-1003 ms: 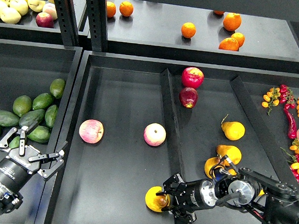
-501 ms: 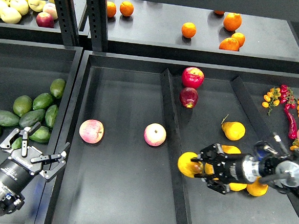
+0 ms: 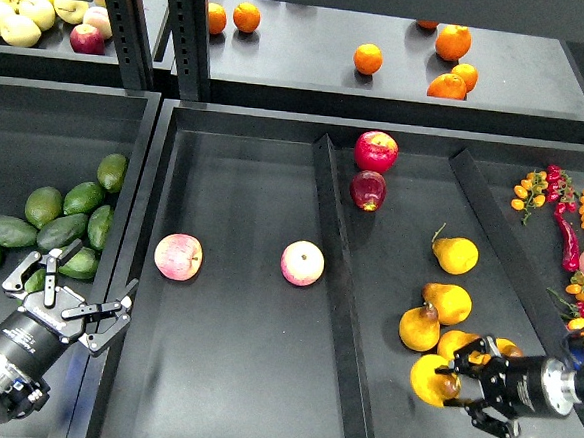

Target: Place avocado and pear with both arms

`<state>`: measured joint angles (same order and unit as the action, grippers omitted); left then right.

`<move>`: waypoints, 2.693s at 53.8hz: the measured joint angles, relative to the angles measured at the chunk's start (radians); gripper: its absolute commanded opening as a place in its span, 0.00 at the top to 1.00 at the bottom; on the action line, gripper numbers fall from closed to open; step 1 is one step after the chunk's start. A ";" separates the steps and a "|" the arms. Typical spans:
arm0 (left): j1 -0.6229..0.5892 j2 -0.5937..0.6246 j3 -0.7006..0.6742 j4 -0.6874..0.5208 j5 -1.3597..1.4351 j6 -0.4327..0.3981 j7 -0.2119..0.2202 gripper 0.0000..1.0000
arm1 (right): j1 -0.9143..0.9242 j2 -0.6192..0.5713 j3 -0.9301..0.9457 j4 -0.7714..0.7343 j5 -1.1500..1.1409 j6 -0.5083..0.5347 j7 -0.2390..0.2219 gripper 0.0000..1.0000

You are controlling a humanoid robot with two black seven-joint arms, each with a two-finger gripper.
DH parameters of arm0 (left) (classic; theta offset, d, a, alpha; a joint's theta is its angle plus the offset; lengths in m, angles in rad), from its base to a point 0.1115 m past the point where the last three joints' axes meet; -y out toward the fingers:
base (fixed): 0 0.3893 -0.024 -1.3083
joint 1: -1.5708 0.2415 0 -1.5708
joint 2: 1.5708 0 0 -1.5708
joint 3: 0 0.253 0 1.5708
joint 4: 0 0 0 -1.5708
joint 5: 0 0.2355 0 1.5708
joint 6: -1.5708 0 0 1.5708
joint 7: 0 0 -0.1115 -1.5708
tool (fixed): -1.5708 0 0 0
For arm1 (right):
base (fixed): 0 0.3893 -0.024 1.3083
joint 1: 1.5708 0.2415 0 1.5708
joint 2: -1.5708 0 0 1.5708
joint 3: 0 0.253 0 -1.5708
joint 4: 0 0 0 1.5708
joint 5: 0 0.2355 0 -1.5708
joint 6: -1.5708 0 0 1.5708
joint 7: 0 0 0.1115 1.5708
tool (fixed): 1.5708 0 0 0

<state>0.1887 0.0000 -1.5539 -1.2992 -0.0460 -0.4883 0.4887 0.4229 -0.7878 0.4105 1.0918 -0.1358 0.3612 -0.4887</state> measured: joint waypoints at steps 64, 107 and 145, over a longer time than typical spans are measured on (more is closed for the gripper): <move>0.011 0.000 -0.001 -0.005 0.000 -0.001 0.000 0.01 | 0.048 -0.114 0.049 0.079 -0.054 -0.002 0.000 0.01; 0.026 0.000 0.008 -0.003 0.000 -0.001 0.000 0.01 | 0.166 0.508 0.567 -0.075 0.071 -0.234 0.000 0.01; 0.046 0.000 0.071 0.000 0.002 0.000 0.000 0.01 | -0.099 0.788 0.931 -0.161 0.080 0.025 0.000 0.01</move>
<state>0.2348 0.0001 -1.4831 -1.2993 -0.0444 -0.4887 0.4887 0.3237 0.0004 1.3417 0.9311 -0.0555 0.3866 -0.4887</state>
